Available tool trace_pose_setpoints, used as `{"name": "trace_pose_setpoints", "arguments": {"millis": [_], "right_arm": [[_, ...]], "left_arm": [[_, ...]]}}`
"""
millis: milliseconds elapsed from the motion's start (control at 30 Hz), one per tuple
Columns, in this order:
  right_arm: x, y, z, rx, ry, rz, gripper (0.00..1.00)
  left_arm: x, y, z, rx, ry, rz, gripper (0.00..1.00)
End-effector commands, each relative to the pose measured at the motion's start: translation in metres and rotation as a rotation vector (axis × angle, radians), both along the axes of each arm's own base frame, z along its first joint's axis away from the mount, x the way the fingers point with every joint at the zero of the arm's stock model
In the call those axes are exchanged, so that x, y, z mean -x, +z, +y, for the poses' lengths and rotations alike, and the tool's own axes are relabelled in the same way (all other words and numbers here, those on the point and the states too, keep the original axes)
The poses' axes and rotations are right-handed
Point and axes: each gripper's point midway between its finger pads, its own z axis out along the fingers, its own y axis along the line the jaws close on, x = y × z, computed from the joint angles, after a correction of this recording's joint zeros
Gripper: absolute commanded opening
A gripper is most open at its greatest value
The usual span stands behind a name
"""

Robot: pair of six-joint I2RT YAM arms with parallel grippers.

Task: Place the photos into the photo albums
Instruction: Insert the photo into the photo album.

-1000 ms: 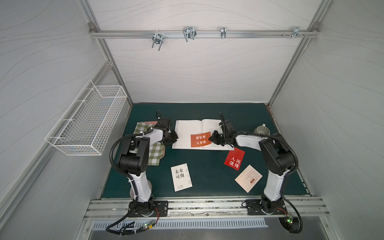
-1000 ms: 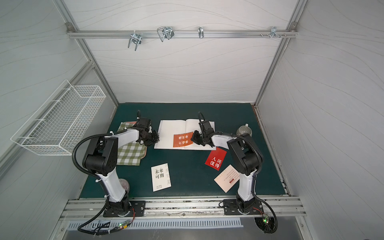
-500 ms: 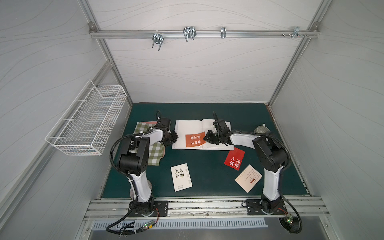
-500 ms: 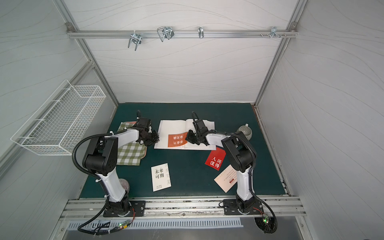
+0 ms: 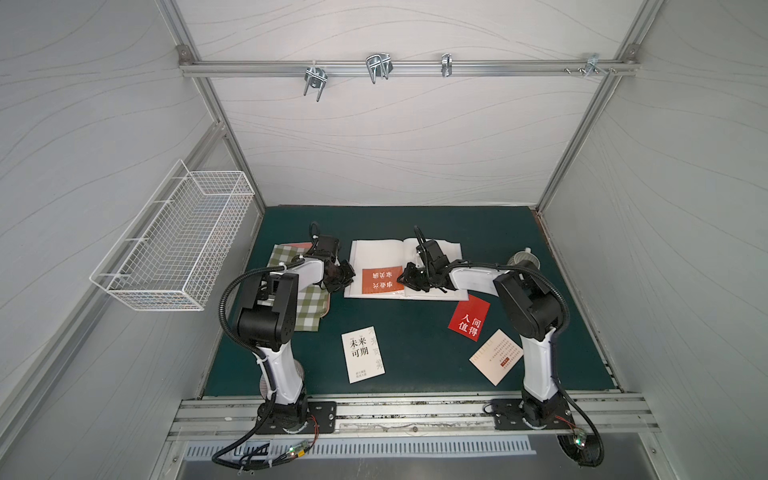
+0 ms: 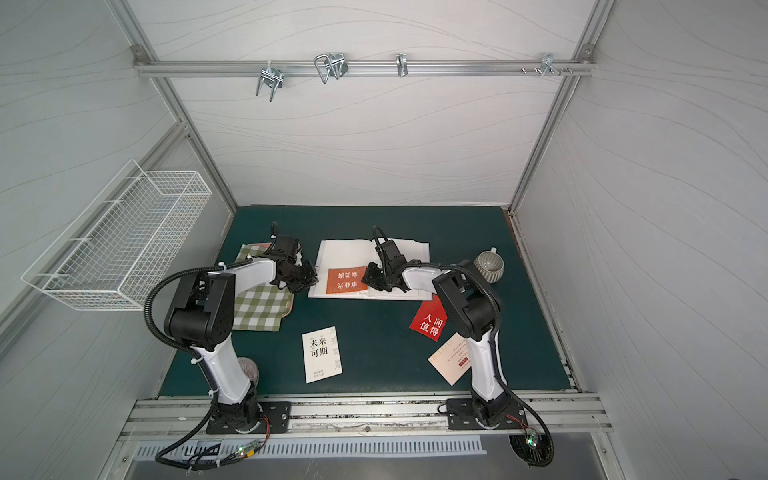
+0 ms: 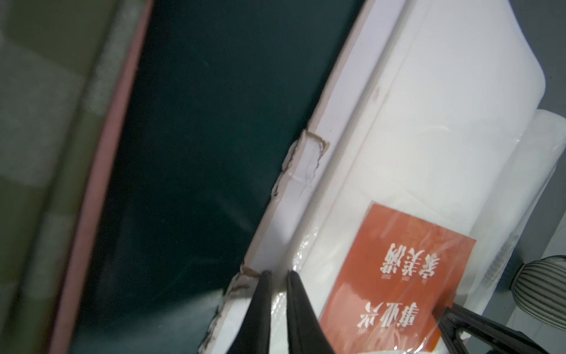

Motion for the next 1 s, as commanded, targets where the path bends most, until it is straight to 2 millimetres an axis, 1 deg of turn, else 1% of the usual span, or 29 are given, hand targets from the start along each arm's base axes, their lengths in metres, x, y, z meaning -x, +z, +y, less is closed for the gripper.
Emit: {"name": "trace_pose_setpoints", "arguments": {"millis": [0,133,267,400,567,633,767,867,967], "right_arm": [[0.0,0.01,-0.012,0.032,-0.011,-0.012,0.23],[-0.004,0.013,-0.02,0.046,-0.016,-0.021,0.23],[-0.004,0.013,-0.02,0.043,-0.015,-0.024,0.22],[-0.002,0.01,-0.015,0.034,-0.009,-0.012,0.16],[0.002,0.003,-0.007,0.029,0.005,0.004,0.17],[0.003,0.003,-0.004,0.036,0.011,0.004,0.18],[0.005,-0.001,-0.007,0.104,0.02,-0.005,0.2],[0.006,-0.002,-0.01,0.152,0.025,-0.013,0.27],[0.005,-0.003,-0.011,0.166,0.029,-0.012,0.32]], "left_arm": [[0.004,-0.016,0.002,0.008,0.021,0.04,0.16],[0.004,-0.016,0.001,0.011,0.019,0.039,0.16],[0.004,-0.014,0.002,0.006,0.019,0.036,0.16],[0.004,-0.014,0.002,0.008,0.019,0.036,0.15],[0.004,-0.015,0.001,0.011,0.019,0.037,0.15],[0.004,-0.014,0.001,0.013,0.02,0.036,0.15],[0.003,-0.013,0.001,0.014,0.022,0.033,0.15],[0.003,-0.013,0.001,0.016,0.022,0.032,0.15],[0.003,-0.012,0.0,0.018,0.021,0.03,0.15]]}}
